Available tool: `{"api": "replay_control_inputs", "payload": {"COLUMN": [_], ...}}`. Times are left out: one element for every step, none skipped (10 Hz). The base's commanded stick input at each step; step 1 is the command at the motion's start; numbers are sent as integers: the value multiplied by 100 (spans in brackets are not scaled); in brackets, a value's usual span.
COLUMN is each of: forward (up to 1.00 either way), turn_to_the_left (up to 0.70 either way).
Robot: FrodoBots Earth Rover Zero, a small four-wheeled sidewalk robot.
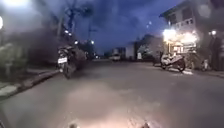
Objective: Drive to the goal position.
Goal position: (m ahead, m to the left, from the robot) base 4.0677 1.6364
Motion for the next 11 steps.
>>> {"api": "replay_control_inputs", "payload": {"forward": [50,50,50,50,50,50,50,50,50,50,50], "turn_to_the_left": [0,0,16,50,50,28,0,0,0,0,0]}}
